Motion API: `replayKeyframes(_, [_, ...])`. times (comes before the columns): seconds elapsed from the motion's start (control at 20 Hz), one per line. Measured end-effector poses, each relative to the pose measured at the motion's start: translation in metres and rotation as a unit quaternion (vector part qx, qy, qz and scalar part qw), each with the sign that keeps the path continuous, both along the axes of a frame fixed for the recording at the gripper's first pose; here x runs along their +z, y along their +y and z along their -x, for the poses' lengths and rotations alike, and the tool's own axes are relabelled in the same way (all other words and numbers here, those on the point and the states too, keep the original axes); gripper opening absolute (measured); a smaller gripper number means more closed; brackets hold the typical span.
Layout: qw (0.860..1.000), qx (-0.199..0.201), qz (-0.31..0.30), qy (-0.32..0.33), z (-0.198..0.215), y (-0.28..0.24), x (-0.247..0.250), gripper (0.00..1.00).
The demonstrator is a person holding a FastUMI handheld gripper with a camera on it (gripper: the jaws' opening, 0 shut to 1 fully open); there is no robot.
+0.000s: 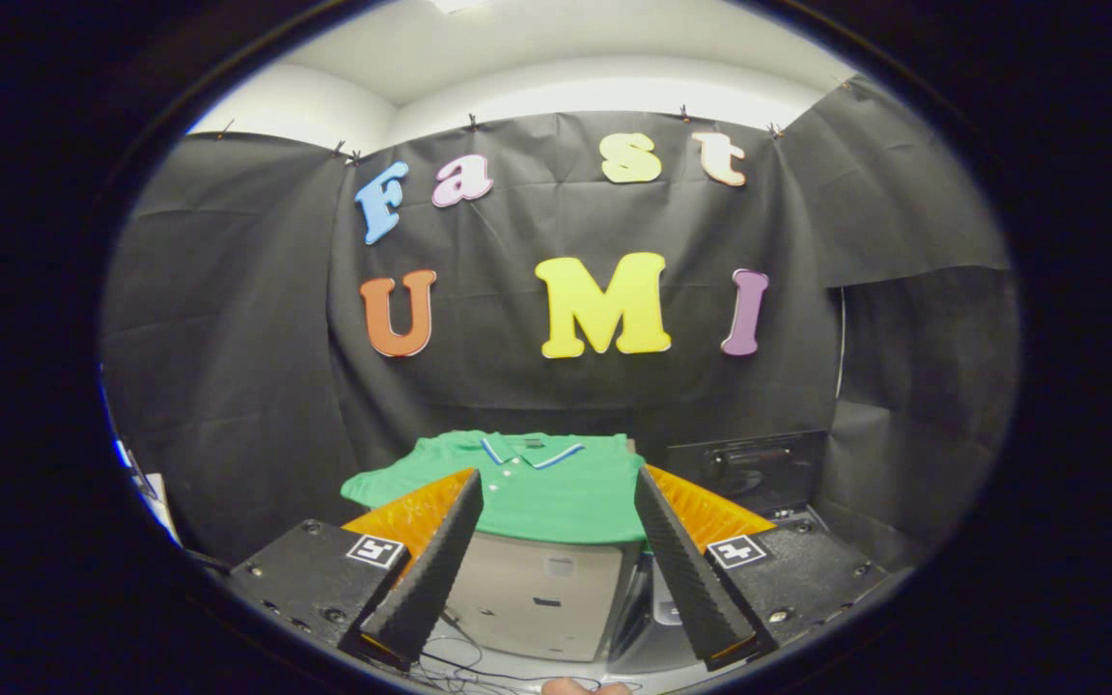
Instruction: Put the clothes into the washing machine and then close the washing machine lid.
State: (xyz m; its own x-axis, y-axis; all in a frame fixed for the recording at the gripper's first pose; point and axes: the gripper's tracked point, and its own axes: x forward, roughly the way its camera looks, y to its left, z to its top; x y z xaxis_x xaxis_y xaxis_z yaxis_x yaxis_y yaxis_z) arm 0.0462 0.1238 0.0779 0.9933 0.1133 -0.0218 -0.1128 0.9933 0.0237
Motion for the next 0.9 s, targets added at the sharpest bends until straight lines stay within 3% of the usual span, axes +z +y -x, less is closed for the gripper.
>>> replayKeyframes(0.2, [0.998,0.023,0.007,0.051,-0.031,0.034,0.004,0.99])
replayKeyframes(0.4, [0.989,0.042,0.003,0.142,-0.075,0.056,-0.012,0.99])
replayKeyframes(0.6, [0.961,0.050,-0.001,0.273,-0.117,0.081,-0.034,0.99])
replayKeyframes(0.9, [0.924,0.036,0.049,0.378,-0.187,0.095,-0.047,0.99])
